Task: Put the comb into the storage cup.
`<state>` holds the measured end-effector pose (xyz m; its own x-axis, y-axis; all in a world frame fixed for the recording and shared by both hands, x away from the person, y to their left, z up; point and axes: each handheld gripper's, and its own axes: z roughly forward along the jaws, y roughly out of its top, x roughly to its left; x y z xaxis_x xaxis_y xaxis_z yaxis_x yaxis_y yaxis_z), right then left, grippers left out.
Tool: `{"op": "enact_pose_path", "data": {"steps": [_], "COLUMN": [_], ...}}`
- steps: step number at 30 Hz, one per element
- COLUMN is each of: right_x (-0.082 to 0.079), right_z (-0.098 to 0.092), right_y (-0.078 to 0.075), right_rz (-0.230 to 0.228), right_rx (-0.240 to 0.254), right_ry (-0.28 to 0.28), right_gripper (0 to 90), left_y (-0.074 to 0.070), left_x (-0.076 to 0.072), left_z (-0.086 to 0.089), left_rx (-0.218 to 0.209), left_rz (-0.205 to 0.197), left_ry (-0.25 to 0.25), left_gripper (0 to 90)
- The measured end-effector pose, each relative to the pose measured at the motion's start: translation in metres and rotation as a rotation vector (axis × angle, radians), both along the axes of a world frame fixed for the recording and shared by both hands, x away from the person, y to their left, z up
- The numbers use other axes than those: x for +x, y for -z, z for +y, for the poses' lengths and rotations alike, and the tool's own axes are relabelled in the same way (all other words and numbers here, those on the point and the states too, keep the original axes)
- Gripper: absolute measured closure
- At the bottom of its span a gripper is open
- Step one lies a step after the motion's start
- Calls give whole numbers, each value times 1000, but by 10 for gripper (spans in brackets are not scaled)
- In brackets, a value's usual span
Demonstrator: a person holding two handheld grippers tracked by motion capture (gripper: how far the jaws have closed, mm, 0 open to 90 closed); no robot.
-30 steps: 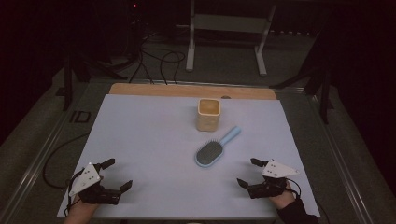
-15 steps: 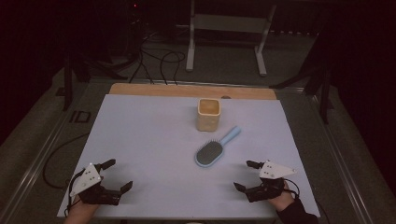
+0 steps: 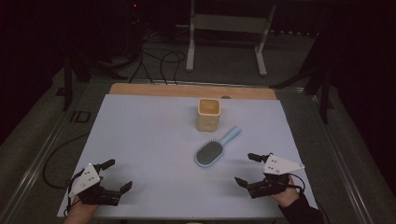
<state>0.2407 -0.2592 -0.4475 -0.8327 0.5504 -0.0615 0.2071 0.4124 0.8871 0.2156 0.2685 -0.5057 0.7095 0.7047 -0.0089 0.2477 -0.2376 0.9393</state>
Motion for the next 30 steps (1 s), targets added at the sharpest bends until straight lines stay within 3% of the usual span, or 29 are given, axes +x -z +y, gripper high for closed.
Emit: {"op": "enact_pose_path", "data": {"steps": [6, 20, 30], "right_x": [10, 41, 66], "right_z": [-2, 2, 8], "right_y": [-14, -52, -55], "right_rz": [-22, -106, -114], "right_rx": [14, -7, -16], "right_ry": [16, 44, 71], "right_gripper": [94, 94, 93], "left_y": [0, 1, 0], "left_x": [0, 0, 0], "left_z": [1, 1, 3], "left_rx": [-1, -10, -25], "left_rz": [-3, 10, 8], "left_ry": [1, 1, 4], "left_gripper": [0, 0, 0]}}
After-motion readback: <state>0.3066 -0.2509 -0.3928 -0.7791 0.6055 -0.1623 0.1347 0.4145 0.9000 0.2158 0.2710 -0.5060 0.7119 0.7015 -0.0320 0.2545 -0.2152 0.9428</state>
